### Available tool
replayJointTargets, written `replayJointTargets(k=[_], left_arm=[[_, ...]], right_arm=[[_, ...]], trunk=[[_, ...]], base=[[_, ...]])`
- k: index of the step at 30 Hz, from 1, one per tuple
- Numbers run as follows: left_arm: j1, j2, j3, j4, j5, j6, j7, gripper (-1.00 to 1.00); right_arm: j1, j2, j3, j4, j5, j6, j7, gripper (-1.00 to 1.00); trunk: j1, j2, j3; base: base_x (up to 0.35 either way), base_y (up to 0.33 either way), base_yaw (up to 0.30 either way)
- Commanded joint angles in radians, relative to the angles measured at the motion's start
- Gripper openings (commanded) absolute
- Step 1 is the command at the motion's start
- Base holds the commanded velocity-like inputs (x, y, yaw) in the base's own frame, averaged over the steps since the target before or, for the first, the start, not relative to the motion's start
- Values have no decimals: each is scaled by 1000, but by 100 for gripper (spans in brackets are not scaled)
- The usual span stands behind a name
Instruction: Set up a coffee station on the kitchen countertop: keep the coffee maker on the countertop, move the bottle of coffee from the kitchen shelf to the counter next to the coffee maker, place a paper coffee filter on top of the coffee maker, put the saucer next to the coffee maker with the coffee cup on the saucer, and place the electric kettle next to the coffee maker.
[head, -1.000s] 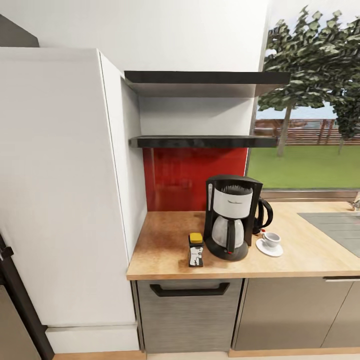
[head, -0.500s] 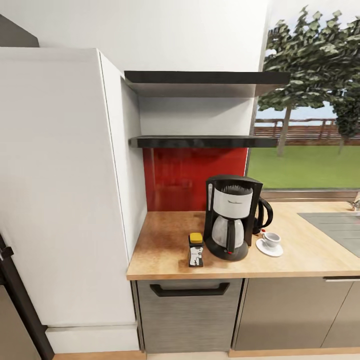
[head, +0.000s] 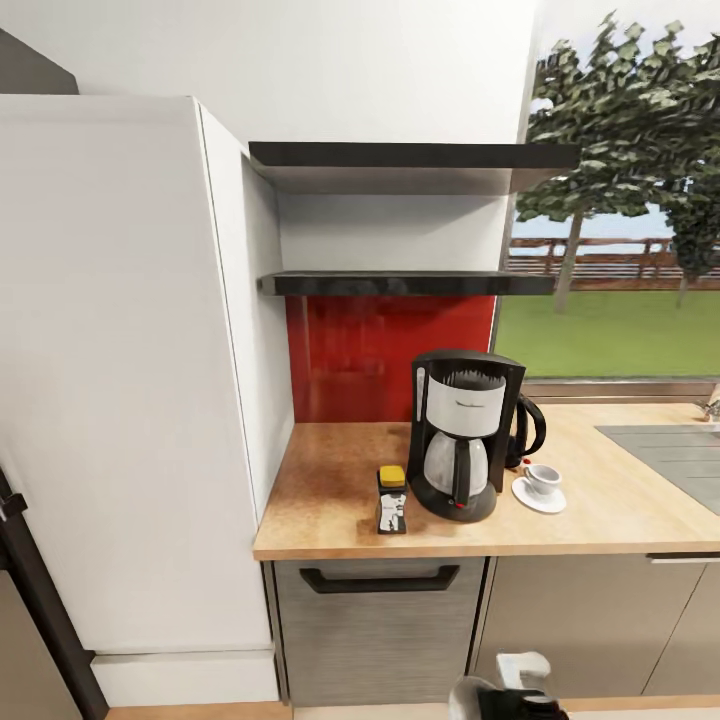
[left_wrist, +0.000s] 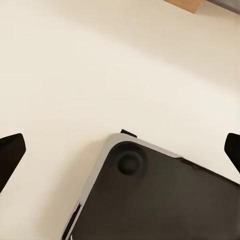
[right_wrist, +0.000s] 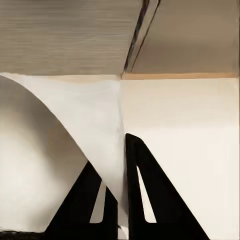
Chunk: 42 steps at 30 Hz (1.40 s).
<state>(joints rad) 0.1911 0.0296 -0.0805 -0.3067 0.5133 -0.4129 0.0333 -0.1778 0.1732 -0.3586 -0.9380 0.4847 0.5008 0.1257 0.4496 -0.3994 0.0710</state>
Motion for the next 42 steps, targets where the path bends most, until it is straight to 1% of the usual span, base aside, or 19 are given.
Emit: replayJointTargets(k=[1, 2, 5, 6, 7, 8, 10, 12, 13, 14, 15, 17, 20, 24, 31, 35, 37, 39, 42], left_arm=[[1, 1, -9, -2, 8, -2, 4, 100], [1, 0, -11, 1, 8, -1, 4, 100], [1, -4, -12, 9, 7, 0, 3, 100], [1, -5, -13, 12, 7, -3, 3, 100], [1, -5, -12, 15, 8, -4, 3, 100], [1, -5, -12, 15, 8, -4, 3, 100], [1, -11, -12, 17, 6, -9, 3, 100], [1, -16, -12, 17, 6, -23, 3, 100], [1, -20, -11, 17, 6, -35, 4, 100], [1, -20, -11, 17, 10, -37, 6, 100], [1, -20, -11, 17, 12, -37, 7, 100], [1, -20, -9, 17, 17, -36, 13, 100], [1, -18, -6, 17, 22, -32, 17, 100], [1, -16, -2, 22, 27, -28, 18, 100], [1, -18, 1, 72, 50, -27, 18, 100], [1, -15, 1, 101, 113, -27, 18, 100], [1, -14, 1, 110, 147, -27, 17, 100], [1, -13, 1, 112, 157, -27, 17, 100], [1, -13, 1, 115, 168, -26, 17, 100]], right_arm=[[0, 1, 14, -47, -8, 22, 10, -100], [0, 1, 61, -148, -102, 88, 17, -100], [0, 1, 130, -288, -212, 182, 19, -100], [0, 1, 173, -443, -245, 302, 20, -100], [-1, 1, 181, -542, -271, 356, 21, -100], [-2, 1, 182, -554, -280, 363, 21, -100], [-31, 1, 184, -594, -334, 390, 21, -100], [-63, 1, 184, -601, -351, 400, 21, -100], [-176, 1, 183, -604, -404, 500, 20, -100], [-236, 1, 182, -605, -431, 546, 19, -100], [-255, 1, 182, -605, -438, 546, 19, -100], [-354, 1, 181, -605, -468, 546, 19, -100], [-456, 1, 180, -603, -507, 546, 19, -100], [-566, 1, 178, -600, -550, 546, 16, -100], [-770, 1, 148, -566, -571, 546, 11, -100], [-894, 1, 90, -447, -573, 546, 11, -100], [-975, 1, 52, -342, -573, 546, 10, -100], [-1015, 1, 33, -283, -574, 546, 5, -100], [-1109, 1, -13, -123, -574, 546, -40, -100]], trunk=[[0, -1, 0], [0, -1, 0], [0, -1, 0], [0, -1, 0], [0, -1, 0], [0, -1, 0], [0, -1, 0], [0, -1, 0], [0, -1, 0], [0, -1, 0], [0, -1, 0], [0, -1, 0], [0, -1, 0], [0, -1, 0], [0, -1, 0], [0, -1, 0], [0, -1, 0], [0, -1, 0], [0, -1, 0]], base=[[0, 0, 0], [0, 0, 0], [0, 0, 0], [0, 0, 0], [0, 0, 0], [0, 0, 0], [0, 0, 0], [0, 0, 0], [0, 0, 0], [0, 0, 0], [0, 0, 0], [0, 0, 0], [0, 0, 0], [0, 0, 0], [0, 0, 0], [0, 0, 0], [0, 0, 0], [0, 0, 0], [0, 0, 0]])
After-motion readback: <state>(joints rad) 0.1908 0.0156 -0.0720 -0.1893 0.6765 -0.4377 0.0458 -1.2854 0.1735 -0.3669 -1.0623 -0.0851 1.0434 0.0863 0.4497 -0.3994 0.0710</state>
